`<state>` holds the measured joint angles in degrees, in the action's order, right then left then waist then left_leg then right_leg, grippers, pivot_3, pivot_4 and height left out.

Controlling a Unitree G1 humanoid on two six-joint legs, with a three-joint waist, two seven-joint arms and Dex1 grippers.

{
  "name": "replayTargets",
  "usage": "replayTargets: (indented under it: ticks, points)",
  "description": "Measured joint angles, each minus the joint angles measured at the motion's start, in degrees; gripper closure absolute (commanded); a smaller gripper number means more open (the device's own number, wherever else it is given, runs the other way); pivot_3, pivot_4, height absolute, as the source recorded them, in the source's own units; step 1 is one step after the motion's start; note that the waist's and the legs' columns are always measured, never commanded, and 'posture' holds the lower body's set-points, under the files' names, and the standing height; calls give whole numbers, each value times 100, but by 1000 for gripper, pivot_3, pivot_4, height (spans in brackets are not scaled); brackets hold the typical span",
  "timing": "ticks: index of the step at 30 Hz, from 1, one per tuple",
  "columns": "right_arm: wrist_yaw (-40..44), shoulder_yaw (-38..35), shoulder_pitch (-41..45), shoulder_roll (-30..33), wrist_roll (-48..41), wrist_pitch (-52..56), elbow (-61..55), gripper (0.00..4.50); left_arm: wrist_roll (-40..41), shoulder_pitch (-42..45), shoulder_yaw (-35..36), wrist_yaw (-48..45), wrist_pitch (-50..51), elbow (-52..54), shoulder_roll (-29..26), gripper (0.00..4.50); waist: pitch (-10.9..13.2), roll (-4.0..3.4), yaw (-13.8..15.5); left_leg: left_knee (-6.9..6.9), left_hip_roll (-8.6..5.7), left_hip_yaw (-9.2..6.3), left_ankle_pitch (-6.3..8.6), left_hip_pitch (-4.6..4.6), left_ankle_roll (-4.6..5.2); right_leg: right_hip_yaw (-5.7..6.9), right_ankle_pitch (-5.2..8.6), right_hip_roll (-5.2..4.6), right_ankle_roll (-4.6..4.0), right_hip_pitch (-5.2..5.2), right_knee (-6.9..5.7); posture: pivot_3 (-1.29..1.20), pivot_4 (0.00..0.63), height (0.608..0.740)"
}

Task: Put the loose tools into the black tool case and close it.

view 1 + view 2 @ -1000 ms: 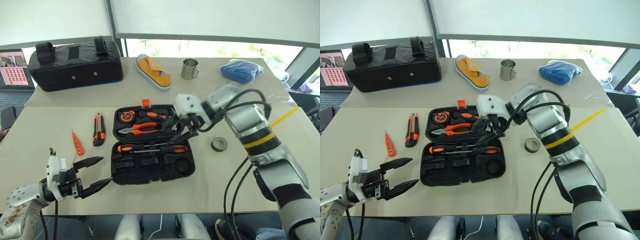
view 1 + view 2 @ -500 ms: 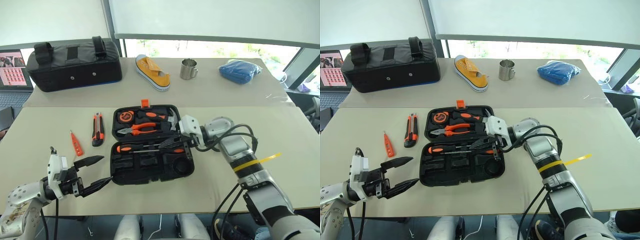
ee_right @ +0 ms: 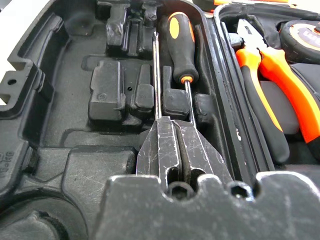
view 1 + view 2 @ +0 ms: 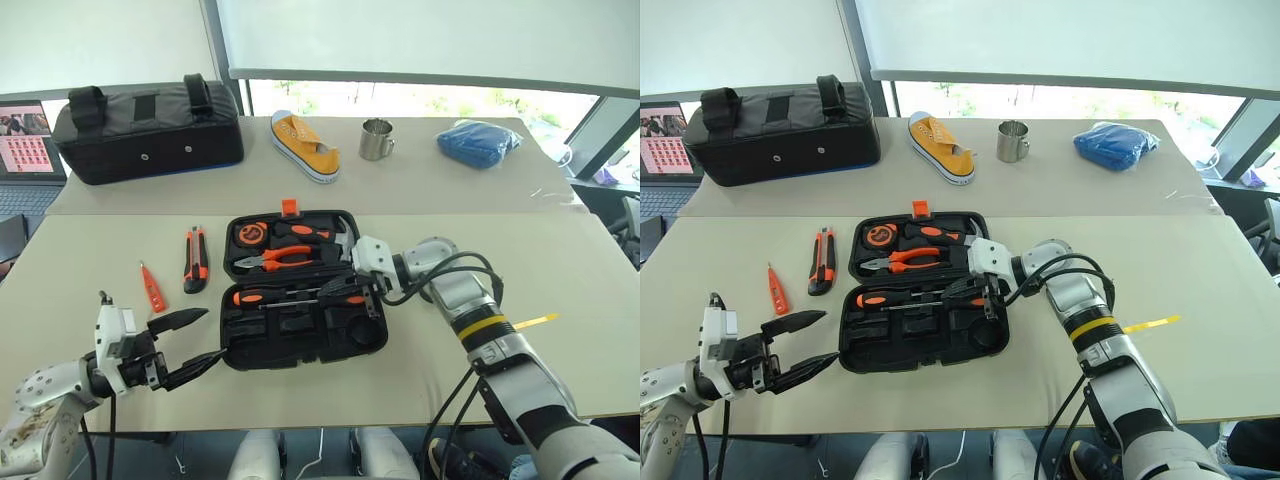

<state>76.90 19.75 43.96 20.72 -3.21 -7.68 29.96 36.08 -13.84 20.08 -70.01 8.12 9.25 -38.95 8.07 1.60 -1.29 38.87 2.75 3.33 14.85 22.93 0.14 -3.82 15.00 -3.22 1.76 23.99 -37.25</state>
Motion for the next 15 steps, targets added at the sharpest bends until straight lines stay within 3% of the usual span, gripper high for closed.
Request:
replayTargets:
  ticks: [10, 13, 15]
  points:
    - [-383, -41, -67, -198, 112, -324, 73, 4479, 1, -69, 16, 196, -2, 20, 38, 0, -7, 10, -127, -13, 9, 3, 1, -76, -1, 0, 3, 3, -17, -58, -21, 0, 150, 740]
    - [-175, -501, -415, -143, -765, 373, -485, 3736, 9, -303, 238, 327, -21, 36, 125, 0, 6, 9, -119, -14, 12, -15, 1, -65, -1, 0, 4, -3, -17, -48, -20, 0, 150, 740]
    - [-26, -809, -595, 160, -1228, 791, -1084, 2983, 72, -466, 499, 439, -27, 29, 232, 0, 8, 8, -102, -13, 10, -27, 1, -55, 0, 0, 4, -16, -13, -38, -21, 0, 150, 740]
